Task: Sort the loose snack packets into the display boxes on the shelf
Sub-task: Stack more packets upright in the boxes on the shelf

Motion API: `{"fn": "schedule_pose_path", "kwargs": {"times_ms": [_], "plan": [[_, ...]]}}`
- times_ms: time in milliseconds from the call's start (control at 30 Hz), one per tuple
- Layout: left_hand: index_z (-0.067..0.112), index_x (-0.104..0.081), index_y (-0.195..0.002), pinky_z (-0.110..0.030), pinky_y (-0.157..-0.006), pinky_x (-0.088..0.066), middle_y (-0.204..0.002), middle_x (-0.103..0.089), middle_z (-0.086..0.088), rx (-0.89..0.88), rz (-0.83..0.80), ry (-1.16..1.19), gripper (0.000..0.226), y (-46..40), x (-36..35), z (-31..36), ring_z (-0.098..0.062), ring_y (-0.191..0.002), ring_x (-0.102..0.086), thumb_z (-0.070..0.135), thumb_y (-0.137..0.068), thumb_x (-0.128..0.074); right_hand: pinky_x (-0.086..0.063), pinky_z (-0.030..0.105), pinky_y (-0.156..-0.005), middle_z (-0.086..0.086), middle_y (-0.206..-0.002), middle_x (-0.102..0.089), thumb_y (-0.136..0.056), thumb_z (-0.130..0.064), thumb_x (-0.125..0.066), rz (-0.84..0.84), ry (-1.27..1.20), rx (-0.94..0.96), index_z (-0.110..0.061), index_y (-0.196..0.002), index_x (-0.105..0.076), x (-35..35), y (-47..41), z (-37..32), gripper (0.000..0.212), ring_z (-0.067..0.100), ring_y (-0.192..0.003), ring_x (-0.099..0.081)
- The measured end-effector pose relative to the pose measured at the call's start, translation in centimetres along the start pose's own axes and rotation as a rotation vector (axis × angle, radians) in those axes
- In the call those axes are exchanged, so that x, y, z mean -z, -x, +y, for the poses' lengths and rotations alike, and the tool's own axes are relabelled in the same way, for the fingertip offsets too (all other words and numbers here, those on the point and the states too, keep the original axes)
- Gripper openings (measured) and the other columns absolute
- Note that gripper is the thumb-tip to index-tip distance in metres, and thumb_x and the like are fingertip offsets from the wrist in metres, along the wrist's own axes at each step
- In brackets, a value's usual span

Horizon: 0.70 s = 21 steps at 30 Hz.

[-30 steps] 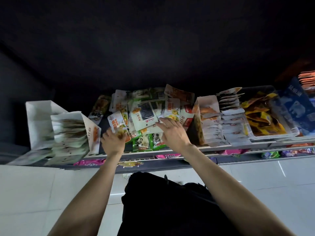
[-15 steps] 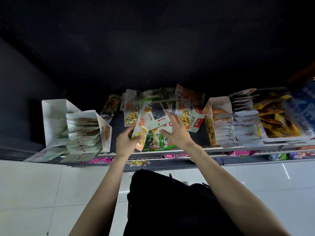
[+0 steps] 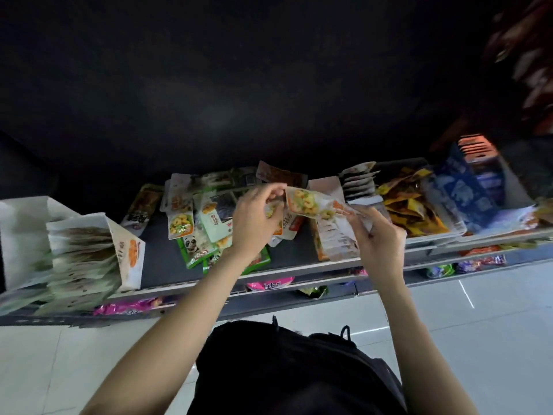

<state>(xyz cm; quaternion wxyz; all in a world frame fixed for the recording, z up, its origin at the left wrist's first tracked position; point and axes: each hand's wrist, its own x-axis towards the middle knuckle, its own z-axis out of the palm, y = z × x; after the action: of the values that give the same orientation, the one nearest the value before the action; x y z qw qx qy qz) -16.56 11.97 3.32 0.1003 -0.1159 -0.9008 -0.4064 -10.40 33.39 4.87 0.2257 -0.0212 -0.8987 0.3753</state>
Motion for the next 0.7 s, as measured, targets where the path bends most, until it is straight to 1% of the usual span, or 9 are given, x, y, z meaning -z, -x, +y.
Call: {"fn": "schedule_pose_path", "kwargs": {"times_ms": [67, 133, 233, 300, 400, 467, 533, 600, 700], "plan": [[0.019, -0.055, -0.123, -0.023, -0.082, -0.05, -0.11, -0.063, 0.007, 0.246, -0.038, 0.14, 0.04, -1.0, -2.8, 0.1, -0.005, -0.093, -0.059, 0.024, -0.085, -0.067, -0.034, 0.006, -0.043, -0.021, -0.057, -0.049, -0.09, -0.01, -0.062, 0.114, -0.016, -0.015, -0.008, -0.101, -0.071, 1.4, -0.7, 0.7, 0.015, -0.004, -0.044, -0.05], [0.019, -0.05, -0.129, -0.017, -0.076, -0.047, -0.114, -0.062, 0.004, 0.387, -0.198, 0.219, 0.047, -1.9, -5.2, 0.3, -0.005, -0.093, -0.059, 0.031, -0.087, -0.066, -0.035, 0.008, -0.045, -0.014, -0.06, -0.053, -0.09, -0.005, -0.061, 0.157, 0.04, 0.038, -0.009, -0.099, -0.072, 2.3, -1.8, 1.2, 0.015, 0.007, -0.045, -0.054], [0.017, -0.047, -0.133, -0.023, -0.078, -0.045, -0.114, -0.062, 0.004, 0.42, -0.325, 0.217, 0.05, -2.8, -7.7, 0.6, -0.01, -0.097, -0.06, 0.033, -0.088, -0.064, -0.034, 0.019, -0.039, -0.007, -0.063, -0.059, -0.087, 0.005, -0.059, 0.116, 0.214, 0.214, -0.01, -0.098, -0.072, 2.1, -3.9, 1.5, 0.023, 0.012, -0.045, -0.049], [0.016, -0.049, -0.132, -0.03, -0.085, -0.049, -0.116, -0.065, -0.001, 0.41, -0.316, 0.147, 0.052, -3.4, -8.9, 0.6, -0.018, -0.104, -0.062, 0.034, -0.087, -0.065, -0.028, 0.017, -0.038, 0.001, -0.064, -0.062, -0.068, 0.016, -0.062, 0.03, 0.4, 0.328, -0.011, -0.093, -0.072, 1.2, -5.2, 1.9, 0.038, 0.015, -0.043, -0.049], [0.015, -0.051, -0.132, -0.034, -0.09, -0.049, -0.122, -0.063, -0.005, 0.421, -0.297, 0.04, 0.055, -4.3, -10.1, 0.4, -0.023, -0.11, -0.06, 0.034, -0.083, -0.069, -0.038, 0.02, -0.038, 0.005, -0.072, -0.067, -0.048, 0.013, -0.074, -0.167, 0.636, 0.452, -0.012, -0.089, -0.072, -0.9, -7.0, 1.6, 0.048, 0.023, -0.048, -0.062], [0.016, -0.052, -0.13, -0.037, -0.087, -0.052, -0.119, -0.065, -0.007, 0.451, -0.278, 0.062, 0.054, -4.5, -10.5, 0.1, -0.025, -0.104, -0.063, 0.031, -0.082, -0.072, -0.044, 0.024, -0.042, 0.004, -0.09, -0.069, -0.059, 0.004, -0.074, -0.388, 0.791, 0.482, -0.015, -0.1, -0.07, -2.4, -7.8, 1.4, 0.045, 0.023, -0.059, -0.067], [0.017, -0.055, -0.128, -0.04, -0.081, -0.055, -0.112, -0.068, -0.007, 0.481, -0.26, 0.123, 0.05, -4.4, -10.6, -0.1, -0.026, -0.094, -0.067, 0.026, -0.082, -0.072, -0.044, 0.025, -0.052, 0.001, -0.112, -0.062, -0.08, -0.005, -0.062, -0.533, 0.911, 0.471, -0.02, -0.121, -0.059, -3.6, -8.0, 1.5, 0.044, 0.02, -0.077, -0.069], [0.015, -0.06, -0.123, -0.037, -0.082, -0.054, -0.108, -0.07, -0.004, 0.475, -0.257, 0.102, 0.04, -4.4, -10.6, 0.0, -0.025, -0.09, -0.068, 0.022, -0.085, -0.069, -0.047, 0.023, -0.053, -0.002, -0.113, -0.061, -0.083, -0.015, -0.063, -0.506, 0.948, 0.513, -0.024, -0.124, -0.058, -4.2, -8.1, 1.5, 0.041, 0.015, -0.074, -0.068], [0.016, -0.063, -0.119, -0.026, -0.079, -0.047, -0.107, -0.07, -0.001, 0.444, -0.237, 0.039, 0.032, -4.3, -10.4, 0.1, -0.021, -0.094, -0.066, 0.021, -0.087, -0.066, -0.05, 0.028, -0.066, 0.001, -0.123, -0.055, -0.093, -0.008, -0.046, -0.657, 0.984, 0.493, -0.019, -0.134, -0.047, -5.9, -8.4, 1.8, 0.042, 0.02, -0.093, -0.066]]}}
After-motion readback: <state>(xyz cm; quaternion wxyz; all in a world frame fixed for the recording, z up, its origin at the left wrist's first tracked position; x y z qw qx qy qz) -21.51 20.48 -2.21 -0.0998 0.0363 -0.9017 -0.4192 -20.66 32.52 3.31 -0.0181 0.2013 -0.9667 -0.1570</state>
